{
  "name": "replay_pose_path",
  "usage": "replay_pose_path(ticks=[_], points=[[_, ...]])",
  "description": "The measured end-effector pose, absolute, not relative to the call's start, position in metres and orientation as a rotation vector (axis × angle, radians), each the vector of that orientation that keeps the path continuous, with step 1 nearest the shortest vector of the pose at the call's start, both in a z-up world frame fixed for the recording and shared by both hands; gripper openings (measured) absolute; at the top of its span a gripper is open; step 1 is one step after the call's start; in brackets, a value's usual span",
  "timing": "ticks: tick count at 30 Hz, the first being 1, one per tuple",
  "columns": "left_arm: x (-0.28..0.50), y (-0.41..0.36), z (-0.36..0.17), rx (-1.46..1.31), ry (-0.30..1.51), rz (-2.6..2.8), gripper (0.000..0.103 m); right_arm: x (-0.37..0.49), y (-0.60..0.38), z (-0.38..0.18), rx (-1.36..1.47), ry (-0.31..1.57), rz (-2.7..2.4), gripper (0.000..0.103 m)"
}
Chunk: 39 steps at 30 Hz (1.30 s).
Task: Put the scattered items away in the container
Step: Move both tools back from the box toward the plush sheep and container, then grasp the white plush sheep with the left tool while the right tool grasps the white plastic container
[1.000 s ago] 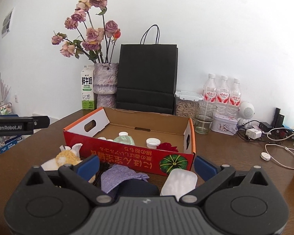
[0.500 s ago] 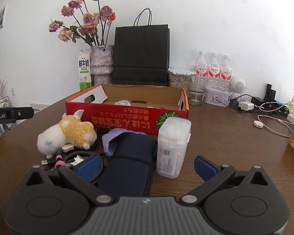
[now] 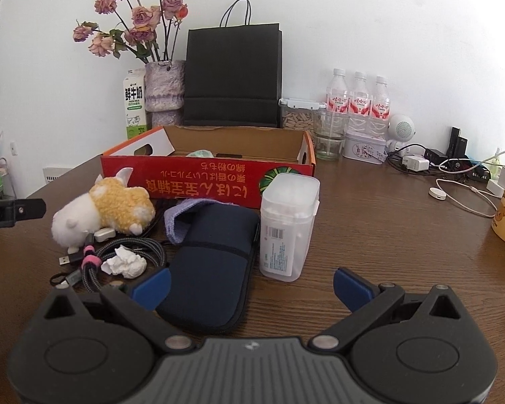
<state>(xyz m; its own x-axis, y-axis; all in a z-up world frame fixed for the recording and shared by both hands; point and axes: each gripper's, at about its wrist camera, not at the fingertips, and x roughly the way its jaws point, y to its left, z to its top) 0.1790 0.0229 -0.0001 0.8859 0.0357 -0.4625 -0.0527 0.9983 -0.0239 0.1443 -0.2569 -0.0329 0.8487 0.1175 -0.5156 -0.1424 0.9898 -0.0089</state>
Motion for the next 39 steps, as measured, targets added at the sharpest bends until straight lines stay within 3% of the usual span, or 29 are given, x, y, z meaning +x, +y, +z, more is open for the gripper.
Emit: replay_pose_path(ticks=[5, 14, 18, 22, 27, 39], points=[[0.187, 0.018, 0.001, -0.014, 0.478, 0.044, 0.103, 0.157, -0.257, -0.032, -0.049, 0.52, 0.09, 0.1], [0.201, 0.024, -0.007, -0.032, 0.509, 0.053, 0.103, 0.208, -0.26, -0.035, -0.014, 0.523, 0.02, 0.083], [0.206, 0.026, -0.008, -0.036, 0.514, 0.061, 0.103, 0.228, -0.266, -0.039, 0.04, 0.537, -0.014, 0.067], [0.213, 0.028, -0.01, -0.037, 0.523, 0.065, 0.103, 0.234, -0.279, -0.042, 0.07, 0.538, -0.038, 0.066], [0.224, 0.021, -0.01, -0.015, 0.53, 0.05, 0.103, 0.237, -0.287, -0.047, 0.065, 0.546, -0.01, 0.042], [0.259, 0.003, -0.02, 0.115, 0.618, -0.023, 0.103, 0.228, -0.285, -0.05, 0.027, 0.509, 0.045, 0.041]])
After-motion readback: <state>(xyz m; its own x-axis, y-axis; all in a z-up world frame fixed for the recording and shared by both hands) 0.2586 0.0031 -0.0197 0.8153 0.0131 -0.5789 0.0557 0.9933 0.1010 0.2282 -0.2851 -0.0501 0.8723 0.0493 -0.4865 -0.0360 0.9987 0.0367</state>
